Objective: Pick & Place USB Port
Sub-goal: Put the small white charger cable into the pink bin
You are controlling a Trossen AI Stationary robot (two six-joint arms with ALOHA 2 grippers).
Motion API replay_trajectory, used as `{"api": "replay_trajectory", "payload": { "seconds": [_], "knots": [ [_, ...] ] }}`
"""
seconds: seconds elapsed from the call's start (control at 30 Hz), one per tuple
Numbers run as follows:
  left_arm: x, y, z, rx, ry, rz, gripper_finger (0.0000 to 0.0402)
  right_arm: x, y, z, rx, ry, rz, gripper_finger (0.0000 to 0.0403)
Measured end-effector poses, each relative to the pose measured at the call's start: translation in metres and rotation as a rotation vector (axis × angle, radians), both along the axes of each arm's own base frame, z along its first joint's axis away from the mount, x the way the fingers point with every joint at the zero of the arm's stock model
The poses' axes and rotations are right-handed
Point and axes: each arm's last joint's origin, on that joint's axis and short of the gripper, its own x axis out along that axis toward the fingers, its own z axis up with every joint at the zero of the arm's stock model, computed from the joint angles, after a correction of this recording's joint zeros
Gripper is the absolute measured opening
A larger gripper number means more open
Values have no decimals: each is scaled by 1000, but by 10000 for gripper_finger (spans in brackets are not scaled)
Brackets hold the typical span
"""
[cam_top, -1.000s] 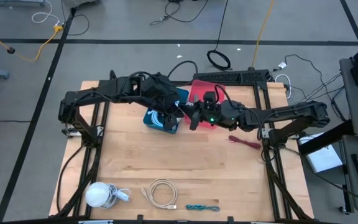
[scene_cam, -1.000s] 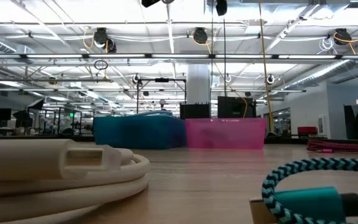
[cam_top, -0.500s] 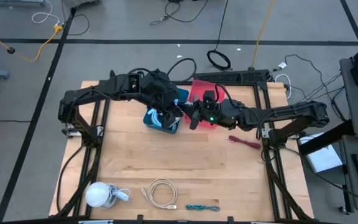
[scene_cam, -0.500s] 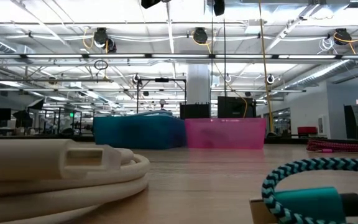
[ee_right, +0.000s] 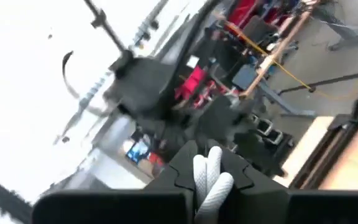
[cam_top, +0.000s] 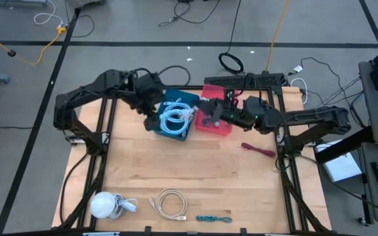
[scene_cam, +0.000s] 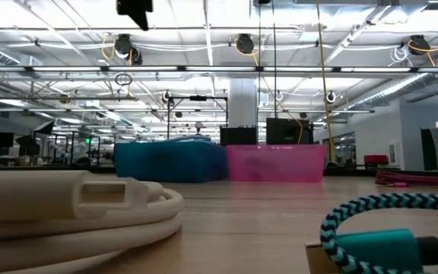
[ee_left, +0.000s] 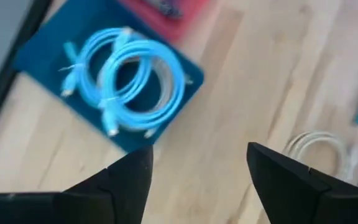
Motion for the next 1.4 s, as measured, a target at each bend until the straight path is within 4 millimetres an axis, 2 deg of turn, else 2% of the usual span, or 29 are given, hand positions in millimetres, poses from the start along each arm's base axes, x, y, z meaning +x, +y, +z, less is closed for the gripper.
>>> {"api": "replay_trajectory", "payload": {
  "seconds": [0.1,0.2,0.27,0.4,0.57,0.63,0.77,0.9,1.1,1.2,1.4],
  "knots": [
    [-12,-5,6,45,12,41,262,-8,-8,-4,7,116,-68,11],
    [-22,-11,14,80,-14,80,249,-17,-25,-24,-28,407,-231,11],
    [-26,-15,17,94,-27,103,238,-22,-39,-41,-87,608,-317,11],
    [-29,-22,20,109,-40,117,219,-21,-64,-55,-315,825,-344,11],
    [-28,-28,19,116,-30,110,205,-10,-93,-74,-536,987,-245,11],
    [-28,-30,19,114,-33,106,203,-8,-104,-89,-603,1090,-166,11],
    [-28,-35,19,117,-29,105,202,-8,-116,-126,-762,1347,107,11],
    [-31,-39,18,123,0,116,202,-8,-118,-157,-905,1550,339,10],
    [-31,-47,17,116,-1,126,202,-3,-104,-182,-1165,1716,588,10],
    [-31,-51,17,111,-4,128,202,0,-95,-191,-1281,1778,669,10],
    [-30,-58,18,122,-12,135,202,5,-75,-192,-1424,1756,768,10]
  ]
}}
